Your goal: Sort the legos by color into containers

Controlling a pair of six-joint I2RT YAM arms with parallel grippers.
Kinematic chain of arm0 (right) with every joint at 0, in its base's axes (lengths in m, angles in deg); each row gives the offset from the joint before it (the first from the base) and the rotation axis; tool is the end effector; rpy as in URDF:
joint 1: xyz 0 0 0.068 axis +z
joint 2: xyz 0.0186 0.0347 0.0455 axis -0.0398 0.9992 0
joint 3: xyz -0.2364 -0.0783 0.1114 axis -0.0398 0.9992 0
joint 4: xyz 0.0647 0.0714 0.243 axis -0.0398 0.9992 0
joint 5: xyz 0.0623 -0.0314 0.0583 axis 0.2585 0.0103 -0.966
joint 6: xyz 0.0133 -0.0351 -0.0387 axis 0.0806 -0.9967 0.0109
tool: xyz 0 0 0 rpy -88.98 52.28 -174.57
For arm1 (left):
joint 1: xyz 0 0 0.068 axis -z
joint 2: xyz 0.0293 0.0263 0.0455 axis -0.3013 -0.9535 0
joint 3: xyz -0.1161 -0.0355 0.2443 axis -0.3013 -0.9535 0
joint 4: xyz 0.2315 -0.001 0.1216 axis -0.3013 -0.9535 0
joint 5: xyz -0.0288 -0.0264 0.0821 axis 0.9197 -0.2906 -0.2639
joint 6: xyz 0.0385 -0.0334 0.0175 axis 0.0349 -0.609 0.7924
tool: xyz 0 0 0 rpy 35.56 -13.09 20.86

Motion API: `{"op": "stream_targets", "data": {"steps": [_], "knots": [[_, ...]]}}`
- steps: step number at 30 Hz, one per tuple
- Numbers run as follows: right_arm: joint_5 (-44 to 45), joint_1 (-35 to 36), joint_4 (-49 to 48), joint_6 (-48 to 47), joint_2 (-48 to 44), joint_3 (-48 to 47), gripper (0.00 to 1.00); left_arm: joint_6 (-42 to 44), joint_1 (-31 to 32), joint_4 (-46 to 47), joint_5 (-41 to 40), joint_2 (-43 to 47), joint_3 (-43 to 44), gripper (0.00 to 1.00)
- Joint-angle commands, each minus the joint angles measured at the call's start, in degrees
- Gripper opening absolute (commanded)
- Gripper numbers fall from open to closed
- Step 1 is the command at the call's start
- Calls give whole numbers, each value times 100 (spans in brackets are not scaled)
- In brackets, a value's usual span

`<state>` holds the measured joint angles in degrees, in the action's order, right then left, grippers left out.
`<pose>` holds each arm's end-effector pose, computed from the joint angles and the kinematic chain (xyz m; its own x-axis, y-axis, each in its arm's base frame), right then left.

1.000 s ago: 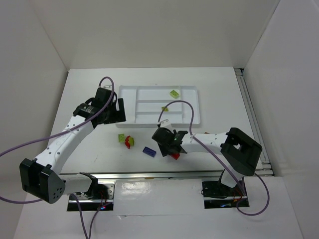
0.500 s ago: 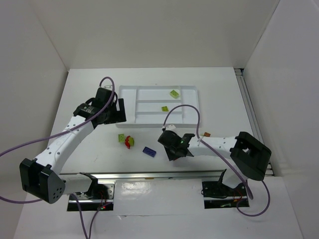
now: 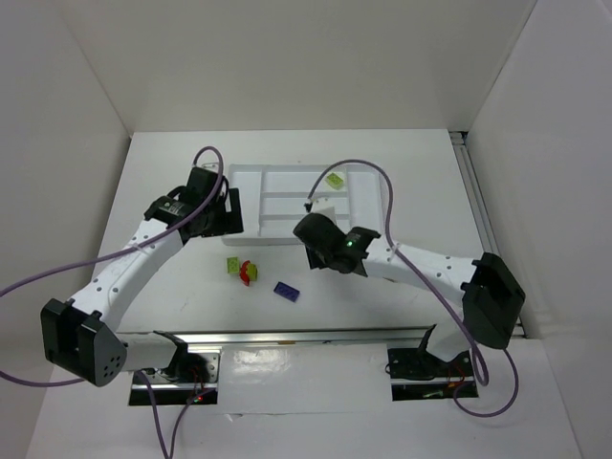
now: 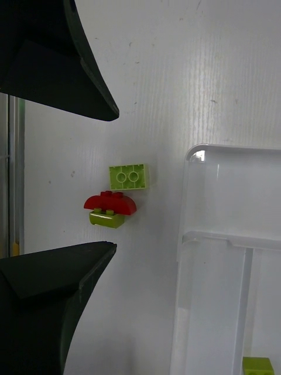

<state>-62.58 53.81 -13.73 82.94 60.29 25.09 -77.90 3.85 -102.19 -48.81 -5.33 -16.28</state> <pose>0.1822 0.2441 0.2401 -0.7163 -0.2472 -0.6526 -0.3031 0.9525 -0.0281 0.2494 -0.0884 0.3156 -0.7109 -0.2499 -0.6574 -0.1795 0.9682 -0.1740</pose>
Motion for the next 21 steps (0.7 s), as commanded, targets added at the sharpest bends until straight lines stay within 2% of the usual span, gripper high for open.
{"op": "stream_targets", "data": {"steps": [1,6,9,14,17,18,19,21], "knots": [[191,-511,-402,-456,358,-691,29,-107,50,-43,-318,-51,249,95],[-249,-1143,-764,-721,1291,-1665,31,-230,50,-43,-318,2,118,95],[-408,-1276,-817,-783,1853,-2149,33,-230,50,-43,-266,-51,4,95],[-539,-1461,-931,-783,2407,-2424,33,-230,50,-43,-266,-103,-49,95],[-539,-1514,-931,-730,2549,-2538,47,-440,50,-43,-266,-103,-110,95],[-539,-1514,-931,-730,2549,-2538,66,-493,50,-43,-344,-156,-111,95],[-539,-1514,-931,-730,2610,-2538,76,-494,50,-43,-345,-156,-111,95],[-539,-1514,-984,-730,2610,-2538,85,-599,50,-43,-345,-218,-111,95]]}}
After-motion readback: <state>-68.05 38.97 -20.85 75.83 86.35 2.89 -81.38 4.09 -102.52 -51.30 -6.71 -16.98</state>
